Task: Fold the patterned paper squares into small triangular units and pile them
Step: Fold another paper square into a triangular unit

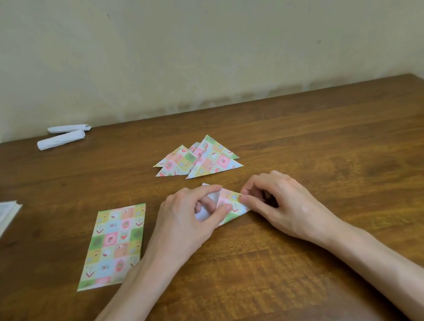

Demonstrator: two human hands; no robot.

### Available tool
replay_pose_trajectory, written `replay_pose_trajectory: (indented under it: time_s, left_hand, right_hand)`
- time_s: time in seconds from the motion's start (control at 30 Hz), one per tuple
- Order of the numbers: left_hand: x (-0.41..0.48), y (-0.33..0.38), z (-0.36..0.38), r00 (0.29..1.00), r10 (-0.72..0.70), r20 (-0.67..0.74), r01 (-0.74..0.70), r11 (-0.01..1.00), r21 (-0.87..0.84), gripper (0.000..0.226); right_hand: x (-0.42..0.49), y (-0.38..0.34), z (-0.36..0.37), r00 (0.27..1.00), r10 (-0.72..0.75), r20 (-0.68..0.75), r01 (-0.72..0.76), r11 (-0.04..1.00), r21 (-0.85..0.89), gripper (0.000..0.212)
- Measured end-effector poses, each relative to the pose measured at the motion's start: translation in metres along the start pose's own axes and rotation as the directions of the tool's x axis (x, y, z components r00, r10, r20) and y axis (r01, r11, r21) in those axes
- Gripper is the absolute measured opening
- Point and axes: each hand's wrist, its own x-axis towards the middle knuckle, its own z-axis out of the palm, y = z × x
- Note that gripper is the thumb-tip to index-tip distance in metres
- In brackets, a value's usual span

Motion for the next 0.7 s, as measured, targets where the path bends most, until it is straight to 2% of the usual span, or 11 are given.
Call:
replay_pose_trajectory:
  time_s: [0.23, 0.47, 0.7]
  left_hand:
    - [0.0015, -0.0016, -0.0007, 0.999, -0.021, 0.030, 0.021, 1.000, 0.009, 0.020]
    - [0.0022, 0.0009, -0.0018, 0.998, -0.028, 0.064, 0.027, 1.000, 0.015, 0.021]
    - [0.0039, 0.0024, -0.0004, 0.999, -0.022, 0.045, 0.021, 0.999, 0.032, 0.019]
  right_hand:
    - [-0.0012, -0.0024, -0.0013, 0.999, 0.006, -0.047, -0.007, 1.000, -0.007, 0.006]
    - [-0.0027, -0.0023, -0.0033, 0.996, -0.017, -0.091, 0.017, 1.000, -0.008, 0.010]
    - [-0.0049, 0.0013, -0.0009, 0.994, -0.071, -0.078, 0.064, 0.994, -0.093, 0.023]
